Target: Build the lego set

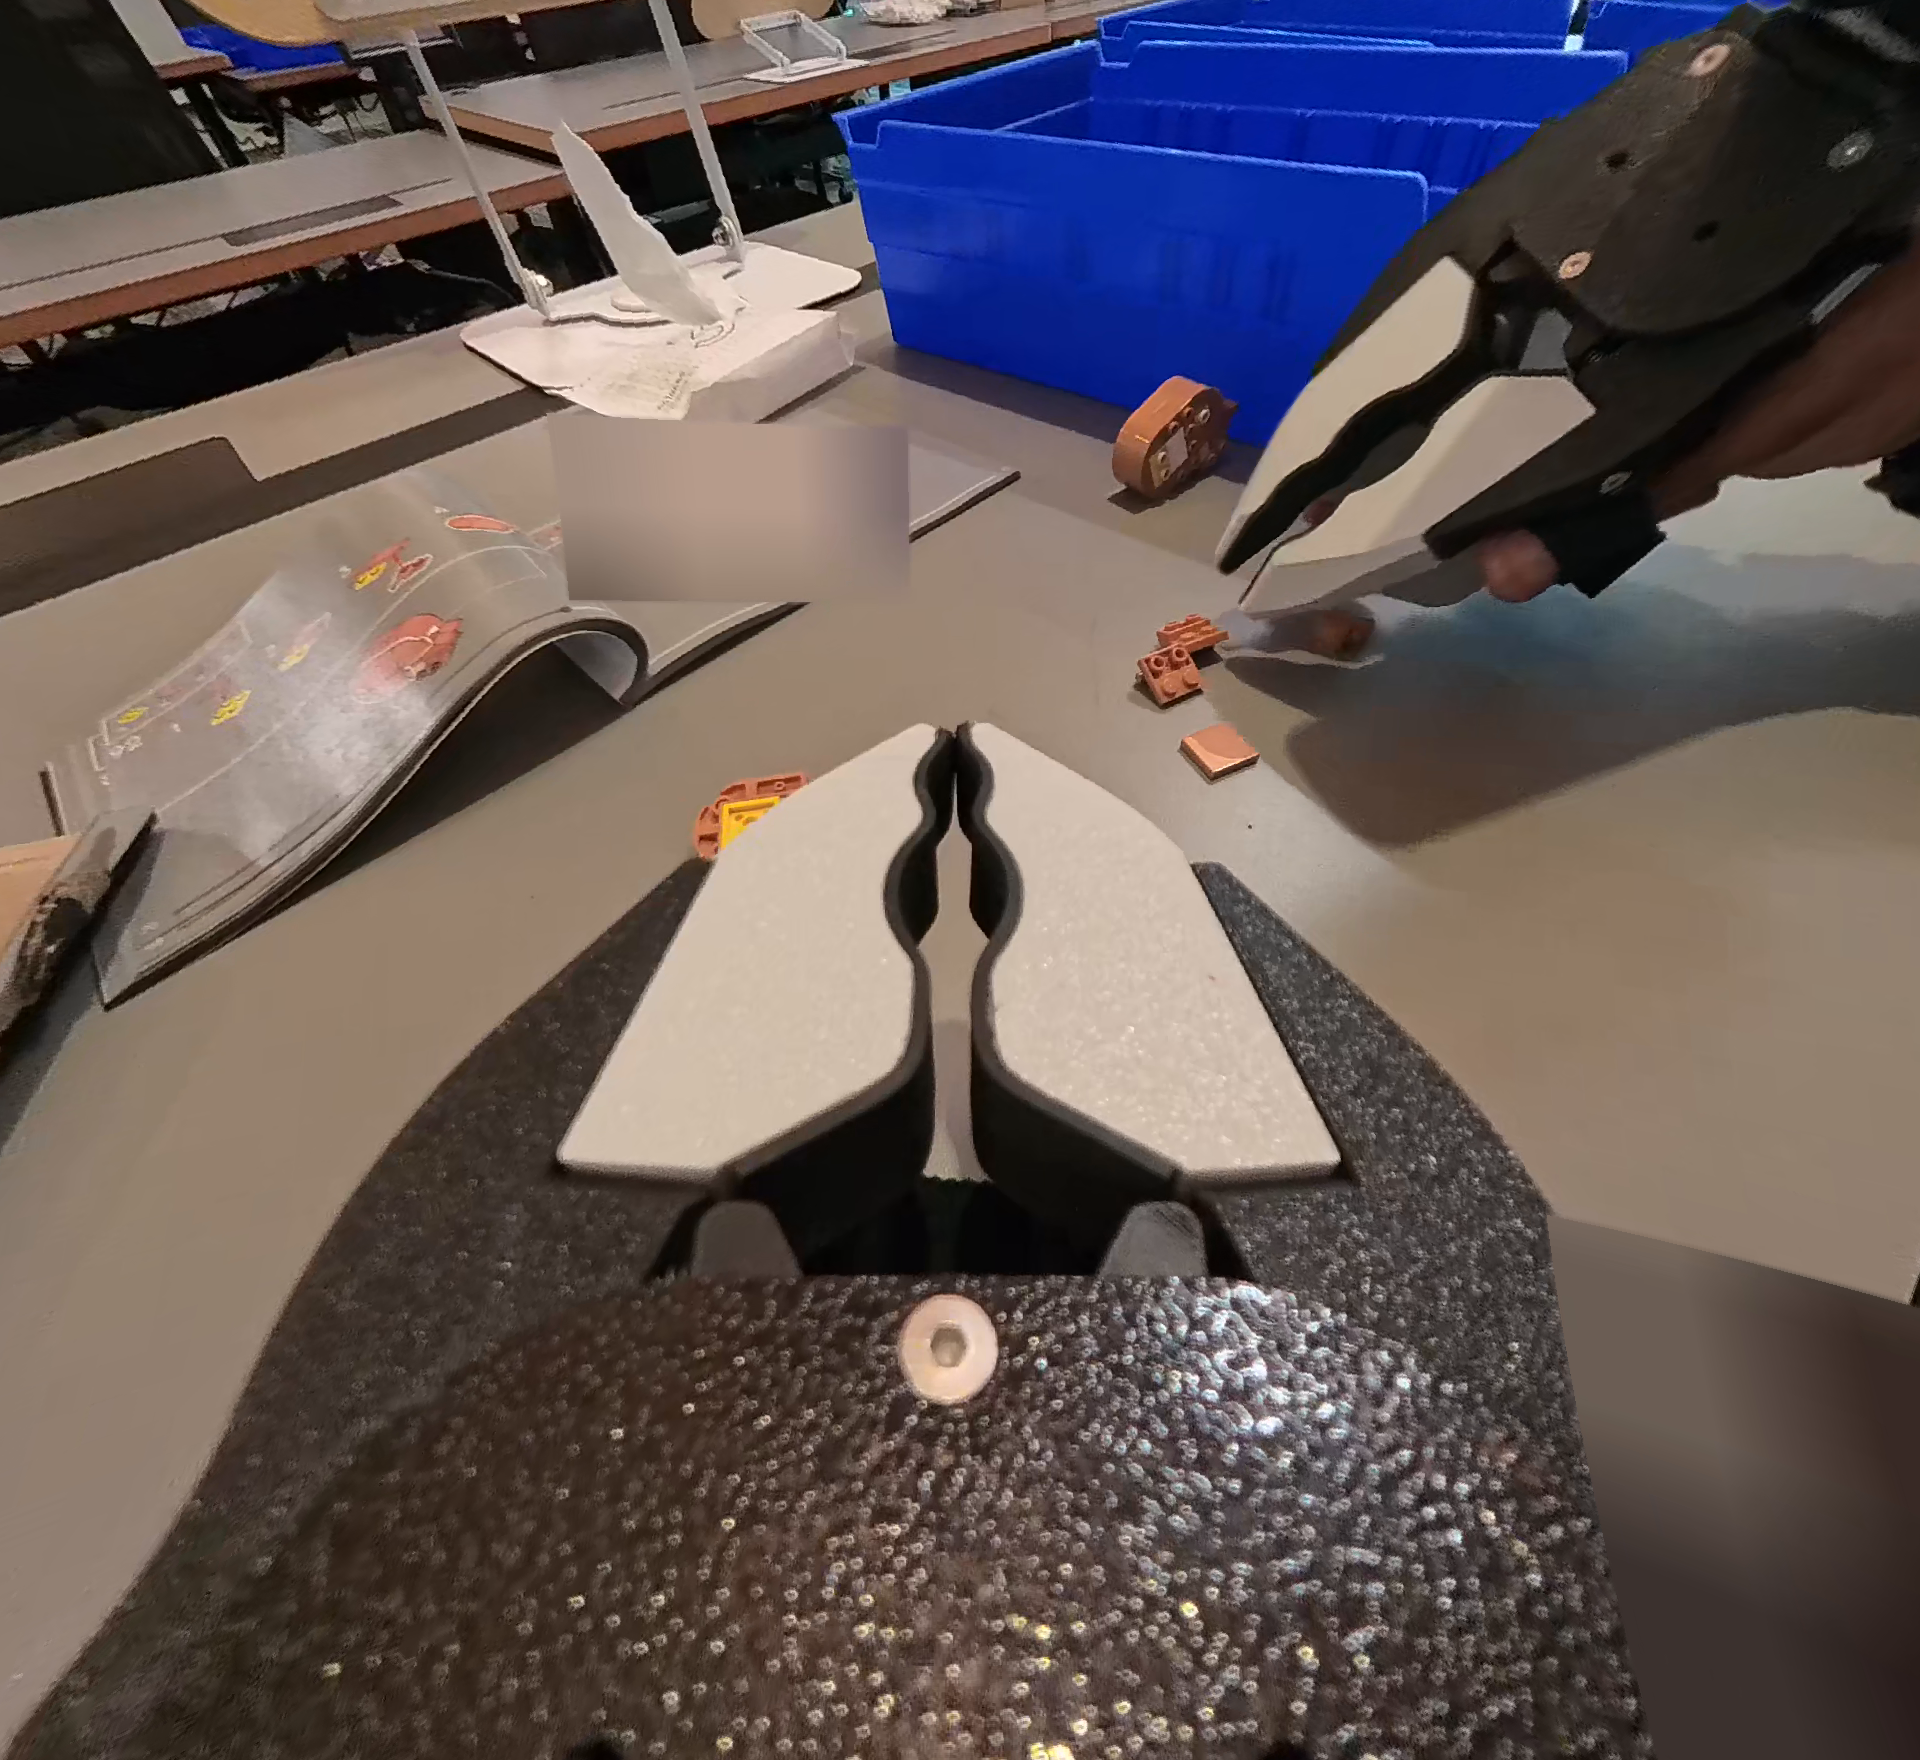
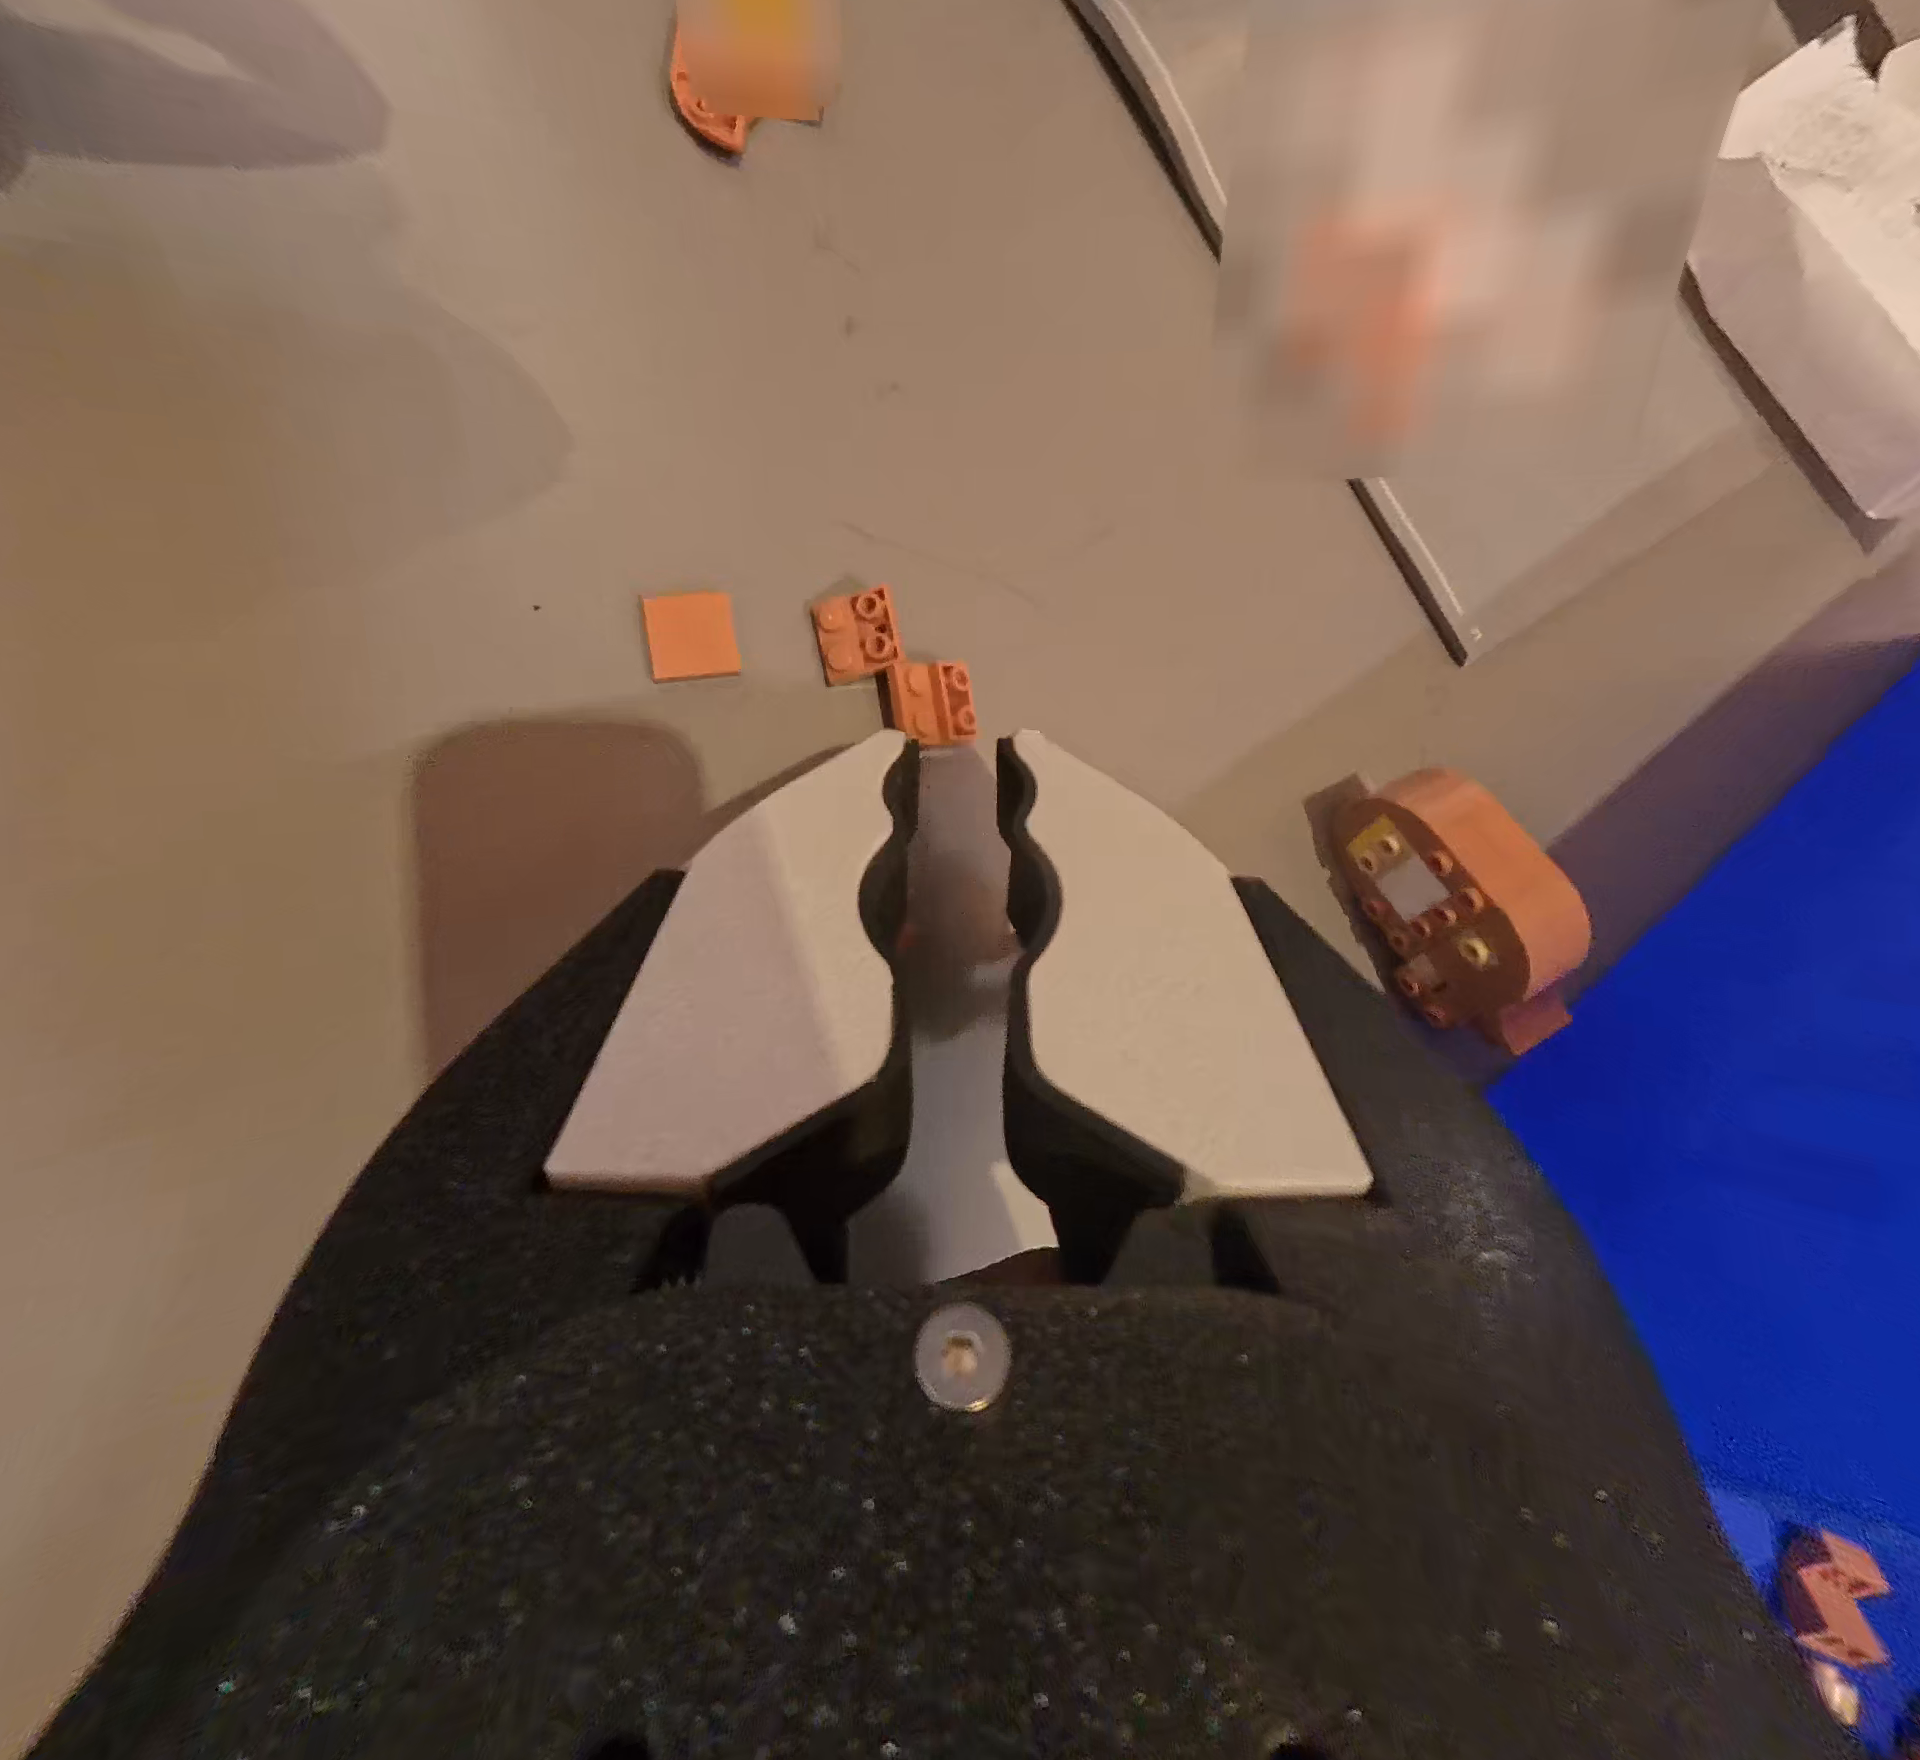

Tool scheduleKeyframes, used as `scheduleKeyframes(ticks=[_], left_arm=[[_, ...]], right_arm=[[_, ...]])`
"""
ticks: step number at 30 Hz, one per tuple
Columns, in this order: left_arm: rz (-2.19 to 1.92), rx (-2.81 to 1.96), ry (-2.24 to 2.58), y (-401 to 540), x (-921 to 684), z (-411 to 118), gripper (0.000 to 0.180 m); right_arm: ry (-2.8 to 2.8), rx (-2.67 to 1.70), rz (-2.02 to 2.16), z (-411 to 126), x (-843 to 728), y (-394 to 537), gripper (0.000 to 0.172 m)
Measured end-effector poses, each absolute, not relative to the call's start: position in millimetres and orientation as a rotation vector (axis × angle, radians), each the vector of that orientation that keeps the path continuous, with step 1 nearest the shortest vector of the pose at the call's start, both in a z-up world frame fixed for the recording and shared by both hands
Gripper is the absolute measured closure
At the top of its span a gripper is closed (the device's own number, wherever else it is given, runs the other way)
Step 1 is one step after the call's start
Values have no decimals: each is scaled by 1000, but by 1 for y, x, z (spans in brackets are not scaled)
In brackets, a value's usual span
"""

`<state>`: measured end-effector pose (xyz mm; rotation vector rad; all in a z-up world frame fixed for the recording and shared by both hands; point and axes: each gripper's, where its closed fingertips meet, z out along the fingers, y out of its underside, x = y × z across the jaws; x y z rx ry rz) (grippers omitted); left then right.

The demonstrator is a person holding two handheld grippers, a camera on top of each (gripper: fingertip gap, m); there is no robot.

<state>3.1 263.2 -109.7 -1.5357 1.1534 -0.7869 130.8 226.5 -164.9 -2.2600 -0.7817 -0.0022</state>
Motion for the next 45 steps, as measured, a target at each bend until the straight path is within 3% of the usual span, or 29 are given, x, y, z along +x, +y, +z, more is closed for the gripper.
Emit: scheduleKeyframes(ticks=[45], left_arm=[[-836,-1542,1145,262,1,-108,180]], right_arm=[[-1105,-2287,3,-180,103,243,160]])
